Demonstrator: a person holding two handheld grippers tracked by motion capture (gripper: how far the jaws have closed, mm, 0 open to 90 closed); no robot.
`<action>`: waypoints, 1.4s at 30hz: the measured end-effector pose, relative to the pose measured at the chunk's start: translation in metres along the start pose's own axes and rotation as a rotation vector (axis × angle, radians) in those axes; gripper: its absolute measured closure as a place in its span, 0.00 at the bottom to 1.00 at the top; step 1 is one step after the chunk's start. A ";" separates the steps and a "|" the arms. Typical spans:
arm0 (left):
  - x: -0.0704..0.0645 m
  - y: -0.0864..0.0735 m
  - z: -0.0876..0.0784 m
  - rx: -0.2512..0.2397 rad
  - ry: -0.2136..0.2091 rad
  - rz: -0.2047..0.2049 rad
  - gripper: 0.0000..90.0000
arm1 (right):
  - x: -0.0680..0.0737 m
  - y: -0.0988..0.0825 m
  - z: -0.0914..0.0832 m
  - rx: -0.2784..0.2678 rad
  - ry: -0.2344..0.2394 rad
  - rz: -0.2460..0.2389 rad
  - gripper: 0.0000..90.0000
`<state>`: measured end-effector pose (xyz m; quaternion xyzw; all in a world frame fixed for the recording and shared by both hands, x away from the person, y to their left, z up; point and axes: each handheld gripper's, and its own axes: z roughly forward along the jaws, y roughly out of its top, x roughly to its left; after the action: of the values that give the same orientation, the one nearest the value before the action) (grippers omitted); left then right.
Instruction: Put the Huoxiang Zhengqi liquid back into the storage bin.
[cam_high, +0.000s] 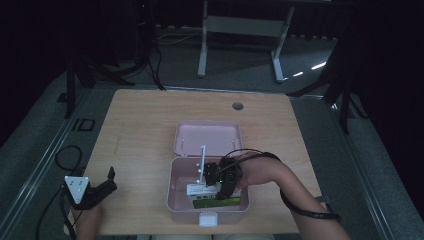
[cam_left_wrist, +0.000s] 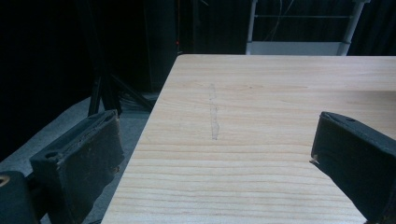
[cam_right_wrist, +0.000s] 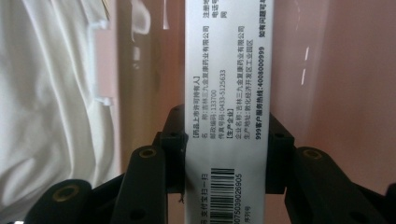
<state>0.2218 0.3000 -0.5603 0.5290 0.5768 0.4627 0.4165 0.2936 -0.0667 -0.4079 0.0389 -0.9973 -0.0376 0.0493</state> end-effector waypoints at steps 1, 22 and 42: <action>0.000 0.000 0.000 -0.001 0.000 0.000 0.03 | 0.000 0.000 0.003 -0.002 0.005 0.003 0.68; 0.000 0.000 0.000 0.000 0.000 0.001 0.03 | -0.002 -0.001 0.047 0.055 0.062 0.017 0.68; 0.000 0.000 0.000 0.000 -0.001 0.001 0.03 | -0.004 -0.017 0.023 0.050 0.049 0.064 0.43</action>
<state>0.2222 0.3001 -0.5605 0.5294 0.5763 0.4625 0.4168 0.2966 -0.0819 -0.4321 0.0091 -0.9972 -0.0102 0.0741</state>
